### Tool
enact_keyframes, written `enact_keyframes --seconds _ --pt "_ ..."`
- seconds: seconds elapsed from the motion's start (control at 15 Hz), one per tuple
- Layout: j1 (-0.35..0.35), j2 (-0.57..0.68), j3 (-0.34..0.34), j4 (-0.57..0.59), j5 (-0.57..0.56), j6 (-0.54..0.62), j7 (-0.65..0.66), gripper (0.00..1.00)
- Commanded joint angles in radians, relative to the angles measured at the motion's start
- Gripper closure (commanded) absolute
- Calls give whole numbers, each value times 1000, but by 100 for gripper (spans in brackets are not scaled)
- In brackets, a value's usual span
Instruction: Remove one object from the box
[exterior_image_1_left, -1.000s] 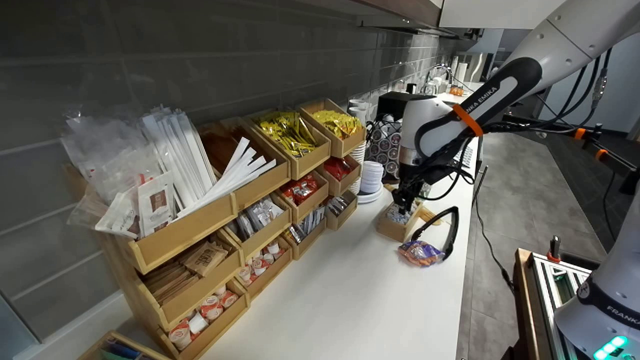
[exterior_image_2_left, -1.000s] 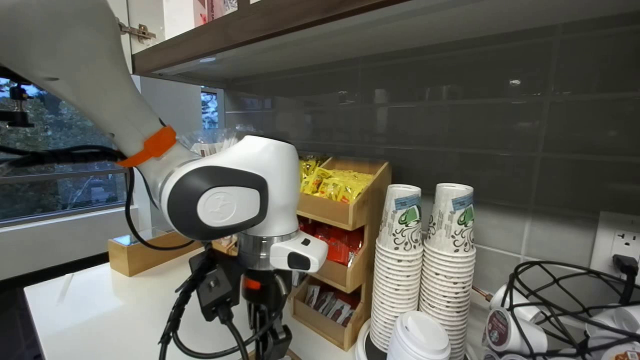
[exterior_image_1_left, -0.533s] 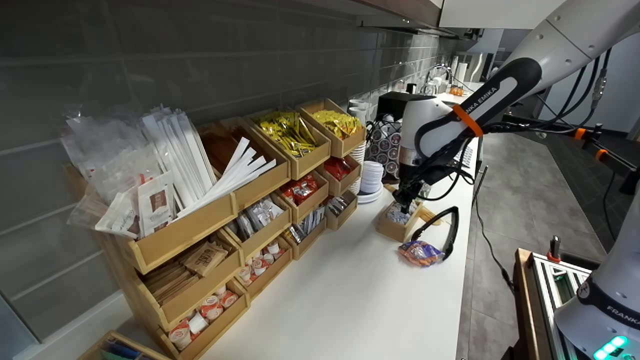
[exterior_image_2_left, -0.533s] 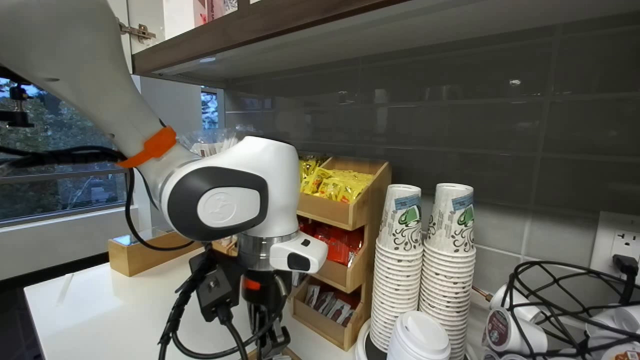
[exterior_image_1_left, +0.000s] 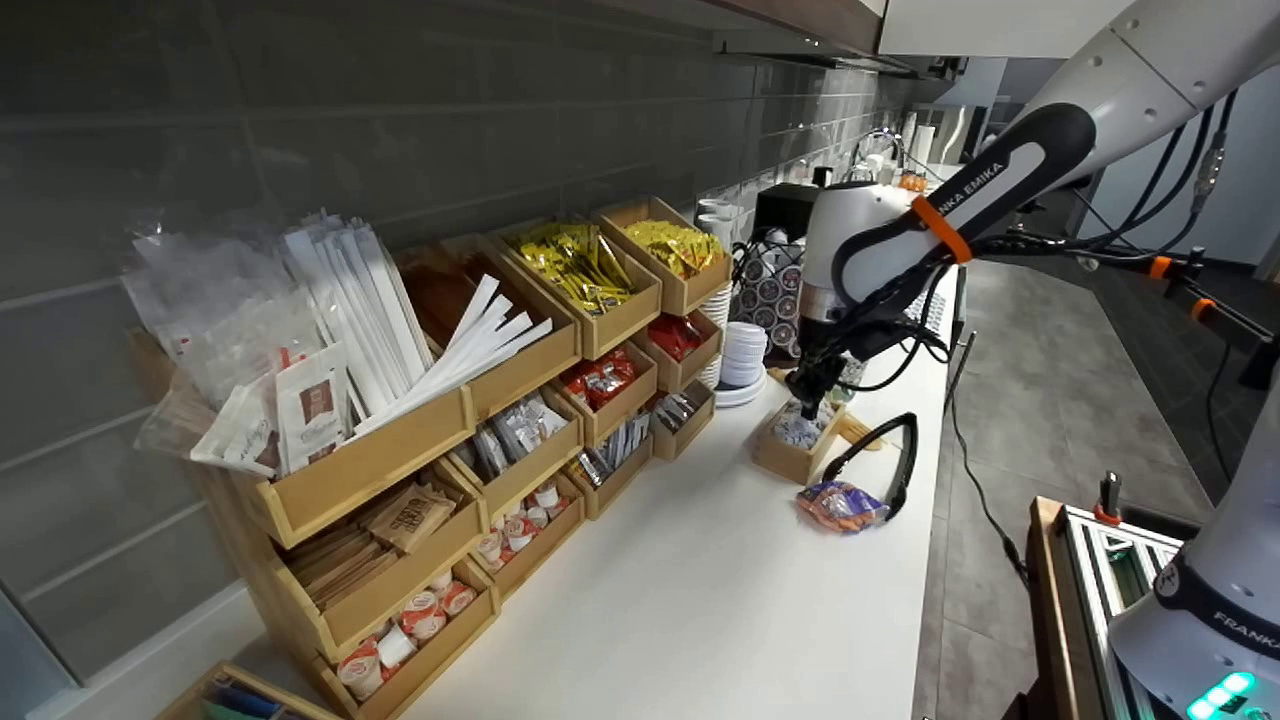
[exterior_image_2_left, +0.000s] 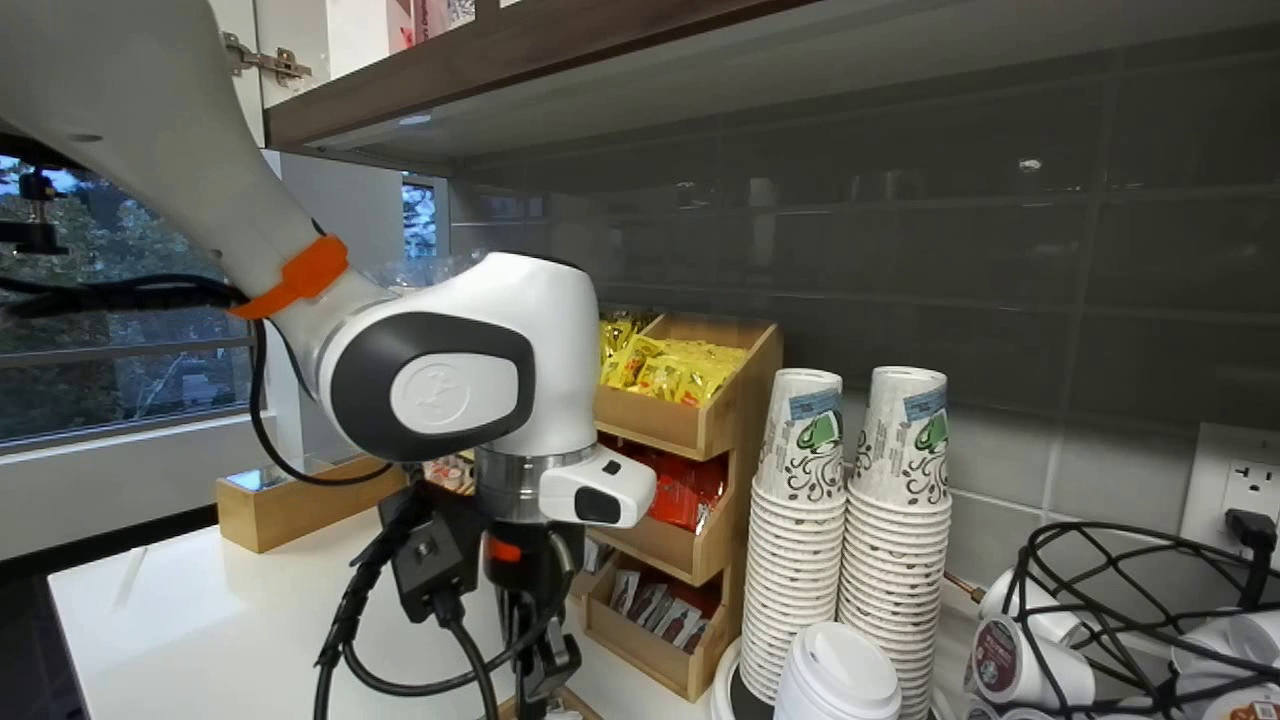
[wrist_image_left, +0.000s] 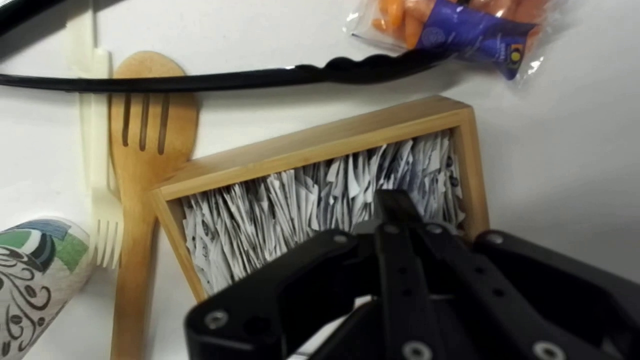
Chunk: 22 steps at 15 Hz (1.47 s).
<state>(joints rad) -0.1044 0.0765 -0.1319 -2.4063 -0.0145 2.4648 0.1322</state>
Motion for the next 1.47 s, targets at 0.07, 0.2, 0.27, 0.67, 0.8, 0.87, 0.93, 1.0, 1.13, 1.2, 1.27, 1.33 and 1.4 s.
enact_keyframes --seconds 0.07,0.2,0.27,0.67,0.8,0.87,0.93,1.0,1.13,1.2,1.27,1.33,1.4 --pt "-5 -62 5 1 30 -77 -26 100" --pt "-4 -80 7 1 41 -104 -36 100" --pt "-4 -90 9 2 50 -118 -44 100" --pt "-1 -120 14 2 67 -141 -70 100" --pt "-2 -117 13 2 58 -136 -64 100" --pt "-3 -115 13 3 55 -135 -62 100" --pt "-4 -110 13 4 50 -132 -57 100" --pt "-4 -108 13 4 48 -131 -54 95" --pt "-4 -105 13 4 47 -130 -53 94" --pt "-4 -104 13 4 46 -130 -52 98" --pt "-4 -103 13 4 46 -131 -53 97" --pt "-4 -102 13 4 46 -131 -52 100" --pt "-4 -101 13 4 45 -131 -52 100"
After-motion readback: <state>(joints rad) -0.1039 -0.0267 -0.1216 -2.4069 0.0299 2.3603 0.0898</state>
